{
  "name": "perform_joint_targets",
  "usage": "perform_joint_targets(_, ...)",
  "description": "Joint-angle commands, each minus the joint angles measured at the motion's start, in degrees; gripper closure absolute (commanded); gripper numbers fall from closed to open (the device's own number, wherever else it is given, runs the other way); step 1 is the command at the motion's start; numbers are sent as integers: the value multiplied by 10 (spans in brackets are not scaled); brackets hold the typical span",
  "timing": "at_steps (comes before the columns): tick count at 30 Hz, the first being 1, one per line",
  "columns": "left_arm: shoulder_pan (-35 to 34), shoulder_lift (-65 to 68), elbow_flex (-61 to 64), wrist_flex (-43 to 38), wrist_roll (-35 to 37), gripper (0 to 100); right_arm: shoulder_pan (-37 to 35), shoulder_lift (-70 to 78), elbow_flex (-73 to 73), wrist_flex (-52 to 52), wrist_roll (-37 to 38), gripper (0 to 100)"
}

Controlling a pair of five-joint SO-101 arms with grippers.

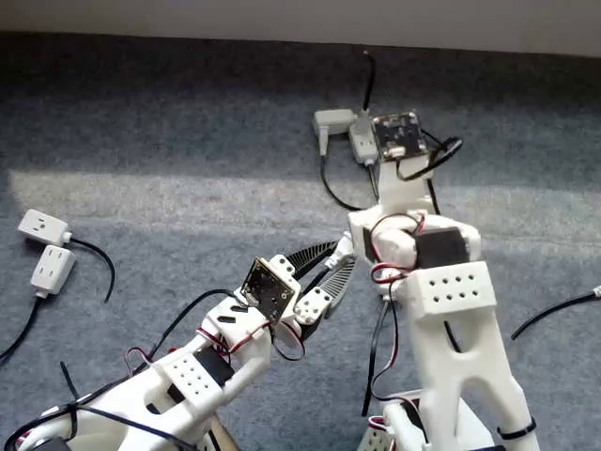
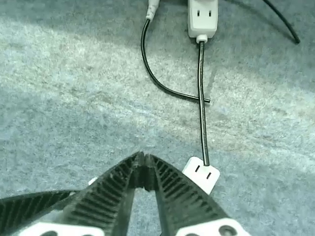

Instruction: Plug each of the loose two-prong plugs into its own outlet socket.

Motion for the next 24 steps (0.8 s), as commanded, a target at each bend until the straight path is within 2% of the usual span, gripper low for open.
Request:
perform_joint_targets(1,3,-11,-8,-10,0,993,-10,-6,55,-55,-3,991)
perform_joint_targets(8,2,-11,-8,-10,0,993,-8,-13,58,-61,-4,991)
perform_joint_targets(11,2,-11,-7,-10,0,993,15,-30,-16,-43,-7,991)
perform_joint_targets(19,2,-7,-7,-10,0,993,113,-116,-225,73,-8,991)
perform_joint_targets(24,2,-7,-7,1,0,993,201,-156,-179,119,-8,991)
